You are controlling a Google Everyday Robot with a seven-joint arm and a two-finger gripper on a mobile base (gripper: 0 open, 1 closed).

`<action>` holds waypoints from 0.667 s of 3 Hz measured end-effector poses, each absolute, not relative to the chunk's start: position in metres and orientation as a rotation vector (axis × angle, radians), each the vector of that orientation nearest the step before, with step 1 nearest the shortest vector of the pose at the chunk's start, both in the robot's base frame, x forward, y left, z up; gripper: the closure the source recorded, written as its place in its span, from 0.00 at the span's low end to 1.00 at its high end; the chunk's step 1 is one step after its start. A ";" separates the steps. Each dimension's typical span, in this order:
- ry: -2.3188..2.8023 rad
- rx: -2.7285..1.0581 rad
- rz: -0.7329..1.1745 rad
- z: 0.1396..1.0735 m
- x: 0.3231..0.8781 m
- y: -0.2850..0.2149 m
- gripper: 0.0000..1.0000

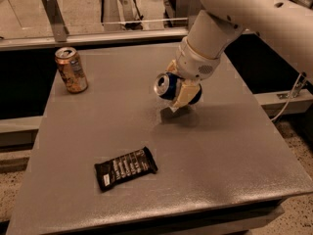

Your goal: Knock pepsi can over

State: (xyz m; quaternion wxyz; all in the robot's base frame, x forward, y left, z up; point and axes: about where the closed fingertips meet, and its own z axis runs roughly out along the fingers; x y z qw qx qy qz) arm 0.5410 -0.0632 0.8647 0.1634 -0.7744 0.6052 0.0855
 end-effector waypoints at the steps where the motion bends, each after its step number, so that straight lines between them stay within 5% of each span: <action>1: 1.697 -2.280 0.238 0.859 0.528 -0.055 0.58; 2: 1.678 -2.318 0.242 0.855 0.522 -0.050 0.35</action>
Offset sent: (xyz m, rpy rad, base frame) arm -0.0283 0.0172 -0.0147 -0.0713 0.0329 0.1075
